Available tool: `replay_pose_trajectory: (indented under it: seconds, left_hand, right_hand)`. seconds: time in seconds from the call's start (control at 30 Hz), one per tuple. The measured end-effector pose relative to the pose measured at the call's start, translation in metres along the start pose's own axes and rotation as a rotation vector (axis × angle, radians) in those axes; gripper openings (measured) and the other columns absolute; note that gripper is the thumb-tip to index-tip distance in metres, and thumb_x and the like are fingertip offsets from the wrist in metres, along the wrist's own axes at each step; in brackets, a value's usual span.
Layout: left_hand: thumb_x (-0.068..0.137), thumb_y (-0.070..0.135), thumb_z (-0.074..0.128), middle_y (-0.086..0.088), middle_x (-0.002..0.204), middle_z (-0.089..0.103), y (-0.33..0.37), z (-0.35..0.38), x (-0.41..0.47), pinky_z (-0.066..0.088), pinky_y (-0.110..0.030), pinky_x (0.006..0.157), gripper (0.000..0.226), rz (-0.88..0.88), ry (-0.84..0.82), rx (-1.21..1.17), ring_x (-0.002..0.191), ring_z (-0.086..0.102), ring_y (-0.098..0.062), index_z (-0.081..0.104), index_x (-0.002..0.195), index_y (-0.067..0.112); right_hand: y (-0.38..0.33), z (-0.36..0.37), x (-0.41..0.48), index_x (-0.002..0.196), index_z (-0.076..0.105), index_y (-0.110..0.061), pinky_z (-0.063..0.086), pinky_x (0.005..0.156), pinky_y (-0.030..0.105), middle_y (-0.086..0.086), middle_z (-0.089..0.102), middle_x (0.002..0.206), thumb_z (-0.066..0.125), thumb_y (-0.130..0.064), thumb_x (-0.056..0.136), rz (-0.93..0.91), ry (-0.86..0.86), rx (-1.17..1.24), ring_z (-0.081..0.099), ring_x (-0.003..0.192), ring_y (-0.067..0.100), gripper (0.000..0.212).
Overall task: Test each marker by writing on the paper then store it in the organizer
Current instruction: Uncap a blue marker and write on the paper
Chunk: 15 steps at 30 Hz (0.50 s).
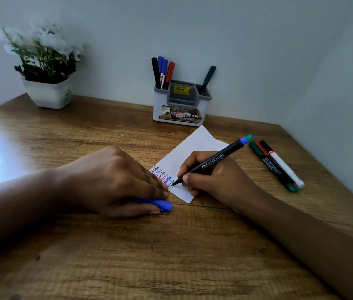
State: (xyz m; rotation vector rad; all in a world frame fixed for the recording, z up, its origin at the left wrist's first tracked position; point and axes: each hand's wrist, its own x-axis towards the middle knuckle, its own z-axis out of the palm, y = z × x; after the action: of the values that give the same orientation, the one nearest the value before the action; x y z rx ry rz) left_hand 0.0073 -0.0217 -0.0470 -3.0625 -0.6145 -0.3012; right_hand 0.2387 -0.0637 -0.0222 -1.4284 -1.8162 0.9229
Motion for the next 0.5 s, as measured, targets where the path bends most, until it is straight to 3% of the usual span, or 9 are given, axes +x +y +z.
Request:
replay_pose_trajectory:
  seconds: [0.2, 0.5]
  left_hand:
    - [0.095, 0.052, 0.046, 0.016, 0.104, 0.073, -0.0055, 0.0041, 0.0034, 0.059, -0.039, 0.075, 0.029, 0.055, 0.032, -0.019, 0.096, 0.070, -0.008, 0.063, 0.113, 0.037]
    - [0.093, 0.048, 0.048, 0.014, 0.099, 0.074, -0.0057, 0.0050, 0.0045, 0.060, -0.039, 0.072, 0.028, 0.091, 0.085, -0.031, 0.092, 0.072, -0.009, 0.066, 0.109, 0.034]
  right_hand:
    - [0.0021, -0.0016, 0.0013, 0.077, 0.068, -0.009, 0.055, 0.058, 0.023, 0.004, 0.067, 0.066, 0.061, 0.001, 0.081, 0.028, 0.003, 0.130, 0.063, 0.058, 0.011, 0.012]
    - [0.0024, -0.0005, 0.0002, 0.081, 0.069, -0.011, 0.054, 0.060, 0.021, 0.000, 0.069, 0.070, 0.064, -0.003, 0.081, -0.022, -0.013, 0.046, 0.063, 0.059, 0.007, 0.008]
